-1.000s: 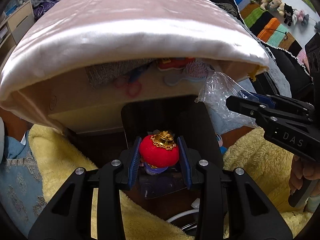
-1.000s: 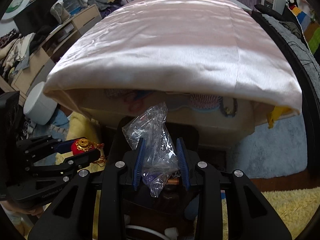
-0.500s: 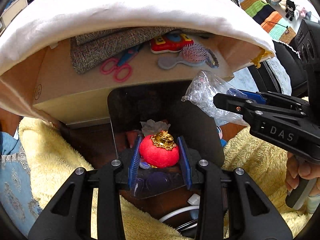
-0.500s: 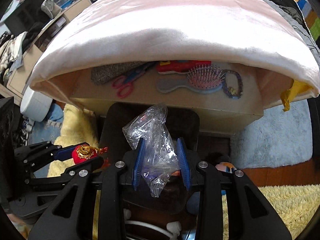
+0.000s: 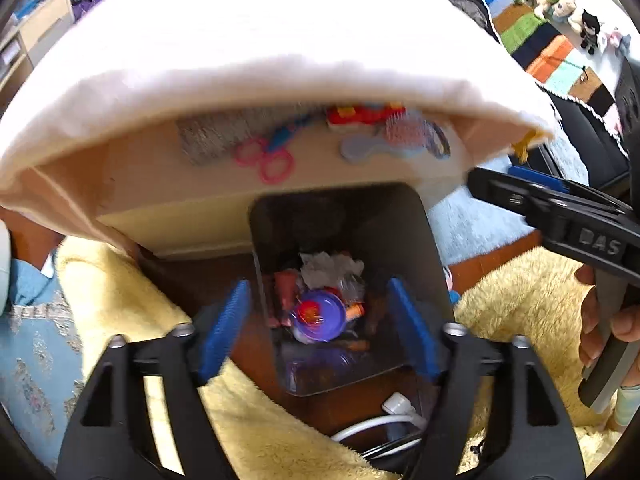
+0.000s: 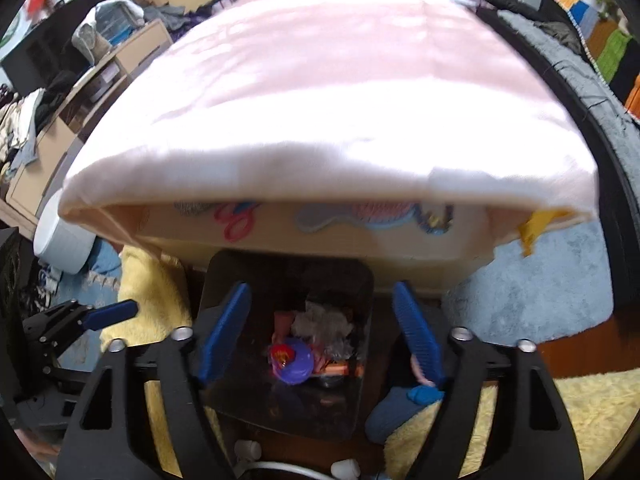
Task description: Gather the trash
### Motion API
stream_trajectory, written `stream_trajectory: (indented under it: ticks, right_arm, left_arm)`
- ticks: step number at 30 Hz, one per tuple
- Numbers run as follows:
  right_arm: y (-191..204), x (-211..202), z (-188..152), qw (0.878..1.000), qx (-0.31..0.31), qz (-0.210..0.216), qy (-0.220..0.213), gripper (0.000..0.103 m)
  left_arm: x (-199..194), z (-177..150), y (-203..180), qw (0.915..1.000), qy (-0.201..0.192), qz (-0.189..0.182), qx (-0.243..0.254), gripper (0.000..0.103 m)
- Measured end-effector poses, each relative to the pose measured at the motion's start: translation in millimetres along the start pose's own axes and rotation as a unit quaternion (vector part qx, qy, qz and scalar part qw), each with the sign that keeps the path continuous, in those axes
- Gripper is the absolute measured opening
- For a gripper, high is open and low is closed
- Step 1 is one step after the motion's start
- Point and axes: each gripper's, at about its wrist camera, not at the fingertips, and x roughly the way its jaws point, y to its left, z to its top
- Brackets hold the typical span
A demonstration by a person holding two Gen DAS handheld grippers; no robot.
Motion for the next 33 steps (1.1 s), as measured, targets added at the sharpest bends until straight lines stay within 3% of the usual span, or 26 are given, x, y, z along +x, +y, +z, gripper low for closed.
stream_trajectory:
  ticks: [1, 3, 11, 16, 22, 28, 33]
  right_arm:
    - [-1, -10, 3, 1.0, 0.001, -0.003, -0.016, 0.1]
    - [-2, -31, 12, 0.999, 0.003, -0.01, -0.047, 0.1]
    - [6, -110, 41, 0.987, -0.017, -0.029, -0.156, 0.1]
    - [12, -154, 64, 0.976, -0.027, -0.071, -0.205, 0.1]
    - [20, -198, 78, 0.965, -0.029, -0.092, -0.244, 0.1]
    - [38, -229, 71, 0.955, -0.042, -0.102, -0.276, 0.1]
    - [47, -230, 57, 0.955, -0.045, -0.097, -0.276, 0.1]
  left_arm:
    - [-10, 3, 2, 0.9999, -0.013, 0.004, 0.0, 0.088]
    - [-32, 10, 3, 0.9991, -0.04, 0.016, 0.002, 0.095]
    - [-116, 36, -10, 0.9882, -0.141, 0.059, 0.009, 0.095]
    - [-171, 55, -24, 0.9725, -0.207, 0.103, 0.028, 0.095]
    - [-240, 71, -39, 0.951, -0.287, 0.111, 0.031, 0.095]
    - [-272, 67, -58, 0.9359, -0.327, 0.124, 0.038, 0.095]
    - [-270, 56, -68, 0.9337, -0.33, 0.132, 0.042, 0.095]
